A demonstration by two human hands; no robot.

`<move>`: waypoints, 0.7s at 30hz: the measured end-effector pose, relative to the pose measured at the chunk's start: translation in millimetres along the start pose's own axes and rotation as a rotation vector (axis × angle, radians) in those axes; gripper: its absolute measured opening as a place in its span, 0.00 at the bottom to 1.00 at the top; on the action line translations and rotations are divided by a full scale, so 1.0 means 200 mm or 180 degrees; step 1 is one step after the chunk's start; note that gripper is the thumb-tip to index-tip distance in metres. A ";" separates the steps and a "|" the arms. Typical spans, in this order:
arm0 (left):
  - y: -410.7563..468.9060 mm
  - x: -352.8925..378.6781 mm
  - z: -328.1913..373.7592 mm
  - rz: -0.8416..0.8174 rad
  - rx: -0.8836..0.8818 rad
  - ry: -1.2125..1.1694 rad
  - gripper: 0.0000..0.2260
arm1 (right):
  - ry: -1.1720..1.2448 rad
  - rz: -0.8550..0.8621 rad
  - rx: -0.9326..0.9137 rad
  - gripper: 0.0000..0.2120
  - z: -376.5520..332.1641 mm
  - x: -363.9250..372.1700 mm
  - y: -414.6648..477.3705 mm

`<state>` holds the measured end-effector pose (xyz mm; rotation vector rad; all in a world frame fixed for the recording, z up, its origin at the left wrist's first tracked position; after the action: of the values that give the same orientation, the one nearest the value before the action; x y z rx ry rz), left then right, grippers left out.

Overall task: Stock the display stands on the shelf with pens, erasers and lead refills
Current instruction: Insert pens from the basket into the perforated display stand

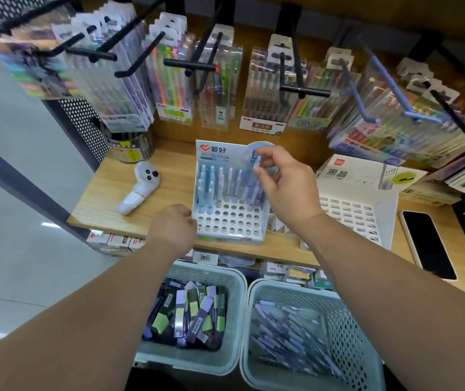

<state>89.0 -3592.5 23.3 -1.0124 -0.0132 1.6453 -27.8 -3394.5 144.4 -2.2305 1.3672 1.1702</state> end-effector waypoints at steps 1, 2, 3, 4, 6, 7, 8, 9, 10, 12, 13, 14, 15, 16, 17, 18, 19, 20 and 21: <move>0.01 0.01 0.00 -0.0020 0.0021 0.0029 0.08 | -0.0029 -0.0003 -0.0009 0.13 0.00 0.02 0.00; 0.02 0.02 -0.01 -0.0028 0.0026 0.0053 0.06 | -0.0060 -0.0014 -0.0022 0.13 0.01 0.03 0.00; 0.02 0.02 -0.01 -0.0016 0.0017 0.0069 0.05 | -0.0097 -0.0046 -0.0038 0.14 0.01 0.05 0.00; 0.03 0.02 -0.01 -0.0008 -0.0014 0.0043 0.05 | -0.0139 -0.0081 -0.0056 0.14 0.01 0.06 0.00; 0.03 0.01 -0.02 -0.0026 -0.0081 -0.0082 0.05 | -0.0215 -0.0105 -0.0081 0.14 0.00 0.08 0.00; 0.04 0.01 -0.02 -0.0045 -0.0115 -0.0148 0.05 | -0.0245 -0.0098 -0.0082 0.14 0.00 0.08 0.01; 0.04 0.01 -0.03 -0.0056 -0.0148 -0.0197 0.06 | -0.0281 -0.0093 -0.0088 0.14 0.00 0.08 0.01; 0.04 0.01 -0.03 -0.0064 -0.0175 -0.0228 0.06 | -0.0323 -0.0091 -0.0110 0.14 -0.01 0.08 0.01; 0.04 0.02 -0.04 -0.0069 -0.0196 -0.0243 0.06 | -0.0366 -0.0103 -0.0133 0.14 -0.01 0.08 0.02; 0.05 0.02 -0.05 -0.0069 -0.0193 -0.0294 0.06 | -0.0458 -0.0154 -0.0157 0.14 0.00 0.09 0.01; 0.06 0.02 -0.06 -0.0074 -0.0193 -0.0344 0.06 | -0.0525 -0.0170 -0.0163 0.15 0.01 0.10 0.01; 0.06 0.02 -0.07 -0.0091 -0.0202 -0.0390 0.07 | -0.0585 -0.0165 -0.0171 0.15 0.02 0.10 0.01; 0.07 0.03 -0.07 -0.0108 -0.0204 -0.0411 0.07 | -0.0612 -0.0131 -0.0189 0.15 0.02 0.11 0.00; 0.07 0.03 -0.07 -0.0115 -0.0198 -0.0415 0.07 | -0.0612 -0.0081 -0.0228 0.15 0.03 0.11 0.00; 0.07 0.03 -0.07 -0.0107 -0.0191 -0.0416 0.07 | -0.0613 -0.0041 -0.0285 0.14 0.03 0.11 0.00; 0.07 0.02 -0.07 -0.0089 -0.0187 -0.0432 0.07 | -0.0636 -0.0021 -0.0346 0.13 0.02 0.12 0.00; 0.07 0.02 -0.07 -0.0075 -0.0192 -0.0451 0.07 | -0.0672 -0.0011 -0.0399 0.13 0.01 0.13 0.00; 0.07 0.02 -0.07 -0.0062 -0.0197 -0.0464 0.07 | -0.0713 0.0000 -0.0431 0.12 0.01 0.13 0.01; 0.07 0.02 -0.07 -0.0044 -0.0196 -0.0469 0.06 | -0.0762 0.0020 -0.0449 0.12 0.00 0.13 0.01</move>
<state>86.7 -3600.5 4.7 -0.9331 -0.1697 1.7127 -23.1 -3412.0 124.4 -2.0932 1.2318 1.5228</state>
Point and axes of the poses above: each hand's wrist, its own y-axis towards the middle knuckle, its own x-axis out of the palm, z = x × y, the point moved 9 cm from there along y, towards the middle knuckle, and after that the axes turned 10 degrees about -z, right-handed, at the moved point
